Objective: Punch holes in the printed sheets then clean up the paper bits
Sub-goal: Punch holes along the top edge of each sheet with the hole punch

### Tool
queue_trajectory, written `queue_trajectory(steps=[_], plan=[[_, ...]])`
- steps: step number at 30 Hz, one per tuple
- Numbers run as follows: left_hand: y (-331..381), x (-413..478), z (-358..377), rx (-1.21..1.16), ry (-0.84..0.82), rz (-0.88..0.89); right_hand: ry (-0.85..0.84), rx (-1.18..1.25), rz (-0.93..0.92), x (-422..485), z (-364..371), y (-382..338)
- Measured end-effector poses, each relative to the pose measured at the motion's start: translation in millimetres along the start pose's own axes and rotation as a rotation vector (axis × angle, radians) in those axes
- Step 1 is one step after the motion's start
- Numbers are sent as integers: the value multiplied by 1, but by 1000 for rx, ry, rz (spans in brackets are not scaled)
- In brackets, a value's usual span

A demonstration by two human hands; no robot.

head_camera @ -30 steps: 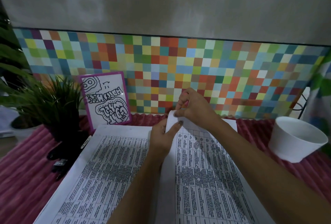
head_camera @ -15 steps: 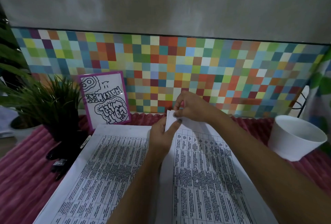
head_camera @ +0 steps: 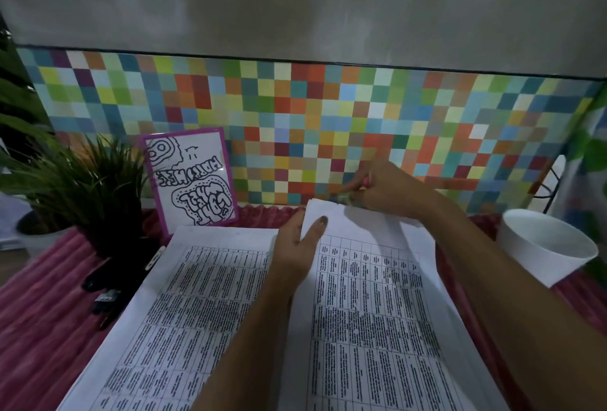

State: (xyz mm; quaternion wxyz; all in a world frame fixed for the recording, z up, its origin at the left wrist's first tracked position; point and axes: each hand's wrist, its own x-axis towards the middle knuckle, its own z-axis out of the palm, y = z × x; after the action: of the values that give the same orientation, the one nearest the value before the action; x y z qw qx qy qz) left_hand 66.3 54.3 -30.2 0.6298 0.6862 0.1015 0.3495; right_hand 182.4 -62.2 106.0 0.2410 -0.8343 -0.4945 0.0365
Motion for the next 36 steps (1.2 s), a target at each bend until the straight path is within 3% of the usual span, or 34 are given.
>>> queue_trajectory(steps=[4, 9, 18, 24, 32, 34, 36], plan=[[0, 0, 2, 22, -6, 4, -33, -98, 39, 2, 30, 2], [5, 0, 5, 20, 9, 49, 84, -12, -6, -4, 38, -8], [-2, 0, 7, 79, -15, 75, 97, 112, -93, 4, 35, -18], [-1, 1, 4, 71, -41, 100, -8, 275, -43, 12, 35, -17], [-2, -2, 6, 46, -53, -8, 24, 236, -10, 22, 37, -7], [-2, -3, 6, 36, -43, -7, 121, 322, -7, 21, 33, -7], [0, -4, 6, 26, -43, -12, 398, 618, 28, 22, 23, -8]])
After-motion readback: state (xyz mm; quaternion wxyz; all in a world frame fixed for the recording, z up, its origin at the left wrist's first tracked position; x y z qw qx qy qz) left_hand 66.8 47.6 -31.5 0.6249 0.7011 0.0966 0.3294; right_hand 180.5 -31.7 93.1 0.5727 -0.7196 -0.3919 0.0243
